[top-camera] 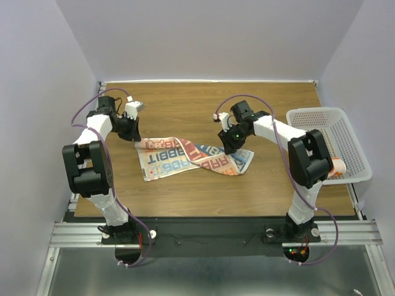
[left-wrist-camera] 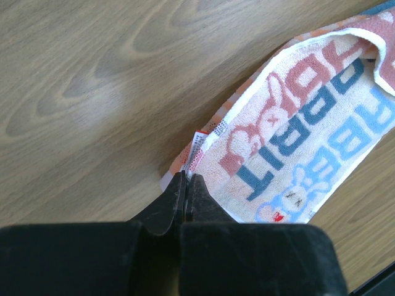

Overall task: Roll the towels
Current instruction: Flatten the towel

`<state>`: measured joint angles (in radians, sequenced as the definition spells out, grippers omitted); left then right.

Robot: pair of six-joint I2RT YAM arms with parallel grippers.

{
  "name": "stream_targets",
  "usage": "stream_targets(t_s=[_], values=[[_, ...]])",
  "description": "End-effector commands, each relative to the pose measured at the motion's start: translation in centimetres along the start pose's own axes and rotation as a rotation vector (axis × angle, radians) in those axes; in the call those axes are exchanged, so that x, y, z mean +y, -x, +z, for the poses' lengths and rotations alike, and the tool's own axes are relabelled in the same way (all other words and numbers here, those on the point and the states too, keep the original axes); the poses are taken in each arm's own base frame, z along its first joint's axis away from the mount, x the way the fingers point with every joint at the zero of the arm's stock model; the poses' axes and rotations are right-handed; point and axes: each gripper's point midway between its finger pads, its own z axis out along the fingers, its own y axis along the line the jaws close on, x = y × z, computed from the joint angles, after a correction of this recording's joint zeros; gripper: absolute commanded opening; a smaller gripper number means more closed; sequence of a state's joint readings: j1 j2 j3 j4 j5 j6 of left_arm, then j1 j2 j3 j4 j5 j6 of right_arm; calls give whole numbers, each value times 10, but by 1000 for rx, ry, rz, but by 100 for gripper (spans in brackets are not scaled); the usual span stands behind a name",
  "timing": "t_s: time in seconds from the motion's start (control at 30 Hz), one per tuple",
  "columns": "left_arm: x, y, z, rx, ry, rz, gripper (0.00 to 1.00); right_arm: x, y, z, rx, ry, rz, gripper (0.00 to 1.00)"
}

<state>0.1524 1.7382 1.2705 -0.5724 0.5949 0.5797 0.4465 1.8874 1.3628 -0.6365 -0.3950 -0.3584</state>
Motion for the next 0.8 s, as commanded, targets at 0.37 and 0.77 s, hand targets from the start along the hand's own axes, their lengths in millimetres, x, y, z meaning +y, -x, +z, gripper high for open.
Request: stream_targets(t_s=[0.37, 0.77], values=[[1, 13, -5, -29, -10, 21, 0, -9, 7, 20, 18, 7, 61, 46], [0, 15, -7, -34, -15, 17, 0, 8, 31, -1, -58, 71, 60, 1]])
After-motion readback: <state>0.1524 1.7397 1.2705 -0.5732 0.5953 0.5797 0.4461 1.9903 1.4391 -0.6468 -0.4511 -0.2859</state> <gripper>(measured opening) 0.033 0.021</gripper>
